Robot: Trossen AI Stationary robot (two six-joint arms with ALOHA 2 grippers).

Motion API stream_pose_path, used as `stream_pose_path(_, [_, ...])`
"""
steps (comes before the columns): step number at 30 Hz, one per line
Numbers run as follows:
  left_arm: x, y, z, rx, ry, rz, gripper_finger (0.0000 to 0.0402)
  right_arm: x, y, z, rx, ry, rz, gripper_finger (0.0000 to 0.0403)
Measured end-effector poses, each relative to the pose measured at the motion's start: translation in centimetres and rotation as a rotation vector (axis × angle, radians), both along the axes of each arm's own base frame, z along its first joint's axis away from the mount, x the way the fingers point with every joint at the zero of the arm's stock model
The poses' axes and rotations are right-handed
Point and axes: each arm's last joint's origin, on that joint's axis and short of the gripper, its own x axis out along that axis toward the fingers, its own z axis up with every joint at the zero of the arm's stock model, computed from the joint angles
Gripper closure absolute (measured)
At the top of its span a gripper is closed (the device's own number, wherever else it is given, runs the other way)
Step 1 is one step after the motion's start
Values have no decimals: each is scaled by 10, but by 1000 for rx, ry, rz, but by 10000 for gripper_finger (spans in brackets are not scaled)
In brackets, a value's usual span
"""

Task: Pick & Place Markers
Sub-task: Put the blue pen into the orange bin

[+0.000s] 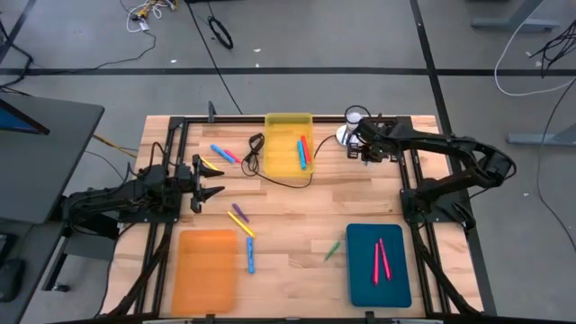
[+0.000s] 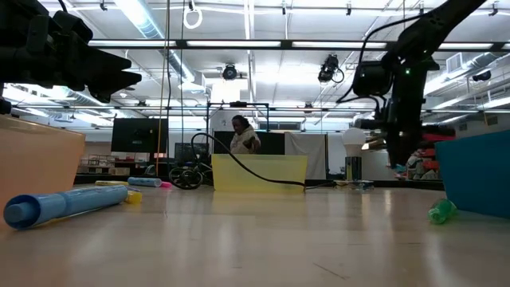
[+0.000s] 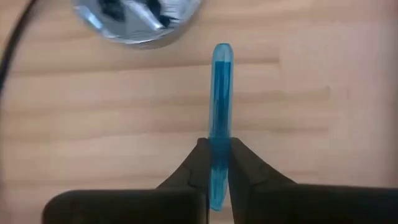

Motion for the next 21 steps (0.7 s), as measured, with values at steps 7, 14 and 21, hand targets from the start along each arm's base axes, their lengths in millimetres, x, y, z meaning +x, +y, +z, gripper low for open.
stream_pose_path(7, [0, 0, 0, 0, 0, 0, 163, -1, 11, 18, -73, -24, 255, 381])
stream_pose_path(14, [0, 0, 0, 0, 0, 0, 163, 6, 28, 25, -70, -71, 462, 381])
stream_pose_path(21, [0, 0, 0, 0, 0, 0, 163, 21, 44, 28, -81, -160, 643, 381])
